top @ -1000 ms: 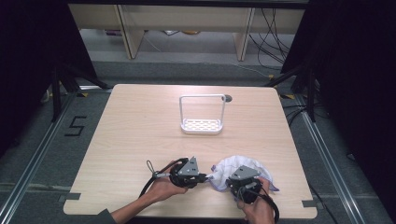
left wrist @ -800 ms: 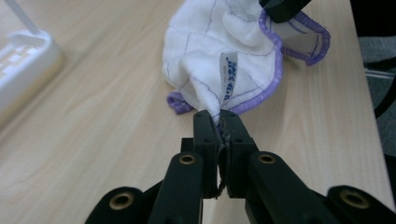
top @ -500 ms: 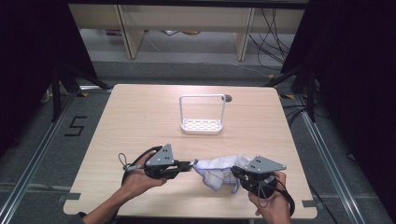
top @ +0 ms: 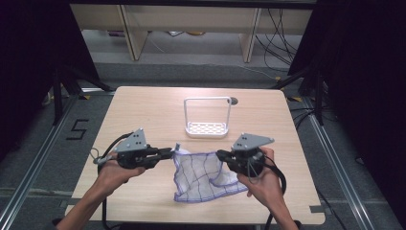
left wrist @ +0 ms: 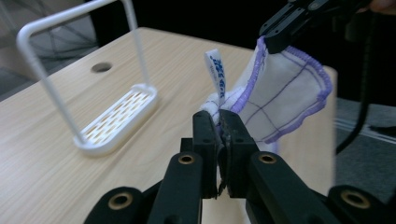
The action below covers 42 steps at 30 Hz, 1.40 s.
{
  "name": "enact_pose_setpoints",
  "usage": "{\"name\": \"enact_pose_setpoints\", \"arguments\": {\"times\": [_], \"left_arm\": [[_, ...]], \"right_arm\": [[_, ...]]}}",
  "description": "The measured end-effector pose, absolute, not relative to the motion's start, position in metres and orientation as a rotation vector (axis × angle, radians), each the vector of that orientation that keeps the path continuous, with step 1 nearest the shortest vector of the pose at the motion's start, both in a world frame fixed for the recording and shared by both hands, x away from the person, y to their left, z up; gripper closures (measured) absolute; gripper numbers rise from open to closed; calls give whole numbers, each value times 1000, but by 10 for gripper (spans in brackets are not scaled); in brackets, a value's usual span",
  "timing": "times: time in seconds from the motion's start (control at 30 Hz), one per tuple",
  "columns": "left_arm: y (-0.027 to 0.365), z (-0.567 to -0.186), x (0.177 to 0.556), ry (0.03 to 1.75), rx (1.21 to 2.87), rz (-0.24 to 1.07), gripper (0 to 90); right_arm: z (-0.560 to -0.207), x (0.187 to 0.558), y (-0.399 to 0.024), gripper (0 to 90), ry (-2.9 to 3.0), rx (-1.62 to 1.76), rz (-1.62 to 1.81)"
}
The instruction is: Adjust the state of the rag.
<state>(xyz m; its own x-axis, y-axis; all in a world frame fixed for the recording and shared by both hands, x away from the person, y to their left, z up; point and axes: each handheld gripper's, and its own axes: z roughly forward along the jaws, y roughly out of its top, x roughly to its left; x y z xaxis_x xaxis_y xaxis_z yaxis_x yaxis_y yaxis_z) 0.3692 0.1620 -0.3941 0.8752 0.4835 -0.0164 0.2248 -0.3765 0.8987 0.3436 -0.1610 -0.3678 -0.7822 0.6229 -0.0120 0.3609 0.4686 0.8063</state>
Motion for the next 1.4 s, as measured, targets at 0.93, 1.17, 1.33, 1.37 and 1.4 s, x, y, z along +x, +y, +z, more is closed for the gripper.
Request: {"name": "enact_pose_setpoints", "arguments": {"times": [0.93,1.17,1.33,1.37,1.4], "left_arm": [[157,-470,421,838,2051,244,377],[159,-472,378,827,2059,186,326],[164,-483,356,876,2058,136,287],[164,-485,351,899,2045,124,278],[165,-487,348,895,2058,106,268]], "right_arm": [[-437,447,-194,525,2376,1183,987],[-436,398,-191,499,2418,1143,1038],[-437,379,-174,450,2466,1129,1055],[-439,377,-170,437,2455,1117,1062],[-438,375,-165,421,2463,1120,1050]]}}
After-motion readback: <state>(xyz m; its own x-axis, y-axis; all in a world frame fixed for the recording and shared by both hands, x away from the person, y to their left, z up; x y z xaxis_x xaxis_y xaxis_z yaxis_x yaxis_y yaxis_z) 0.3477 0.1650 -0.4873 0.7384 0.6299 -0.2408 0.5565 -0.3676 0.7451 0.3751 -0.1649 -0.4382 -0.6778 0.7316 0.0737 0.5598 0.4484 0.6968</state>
